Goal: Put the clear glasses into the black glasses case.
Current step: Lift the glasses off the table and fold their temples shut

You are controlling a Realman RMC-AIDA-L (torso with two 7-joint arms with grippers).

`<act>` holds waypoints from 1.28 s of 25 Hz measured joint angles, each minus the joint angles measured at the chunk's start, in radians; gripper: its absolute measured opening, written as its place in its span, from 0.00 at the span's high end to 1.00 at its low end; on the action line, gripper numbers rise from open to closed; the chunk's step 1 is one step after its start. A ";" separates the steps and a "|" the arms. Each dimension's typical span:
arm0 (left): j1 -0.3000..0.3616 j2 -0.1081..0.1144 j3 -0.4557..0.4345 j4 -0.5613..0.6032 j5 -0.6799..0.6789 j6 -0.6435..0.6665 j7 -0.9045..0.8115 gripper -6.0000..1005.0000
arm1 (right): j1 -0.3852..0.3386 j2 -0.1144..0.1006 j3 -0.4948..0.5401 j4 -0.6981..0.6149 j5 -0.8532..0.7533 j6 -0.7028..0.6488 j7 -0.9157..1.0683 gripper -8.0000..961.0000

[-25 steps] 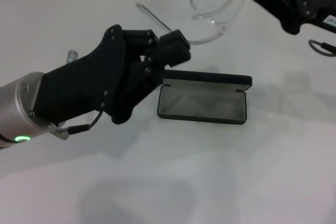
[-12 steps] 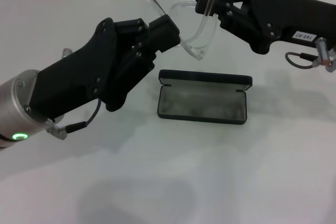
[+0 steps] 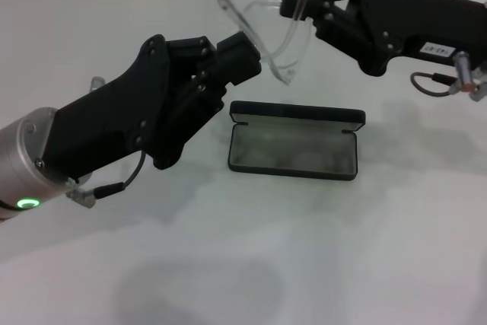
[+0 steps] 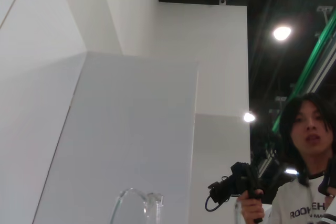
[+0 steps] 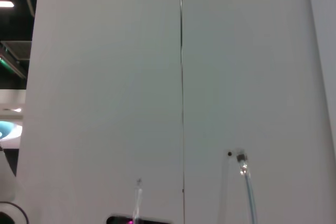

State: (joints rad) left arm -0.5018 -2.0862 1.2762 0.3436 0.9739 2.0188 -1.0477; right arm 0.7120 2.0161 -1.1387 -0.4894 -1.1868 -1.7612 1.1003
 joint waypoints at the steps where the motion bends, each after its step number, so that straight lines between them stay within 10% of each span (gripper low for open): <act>1: -0.001 0.000 -0.001 0.000 0.000 -0.005 0.000 0.93 | 0.002 0.001 -0.002 0.000 -0.003 0.001 0.000 0.91; 32: -0.023 -0.002 -0.008 -0.014 -0.030 -0.132 -0.024 0.93 | 0.047 -0.002 -0.038 -0.006 -0.117 0.056 -0.019 0.91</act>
State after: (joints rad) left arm -0.5244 -2.0877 1.2685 0.3297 0.9444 1.8864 -1.0717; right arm 0.7592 2.0145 -1.1768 -0.4955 -1.3037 -1.7053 1.0810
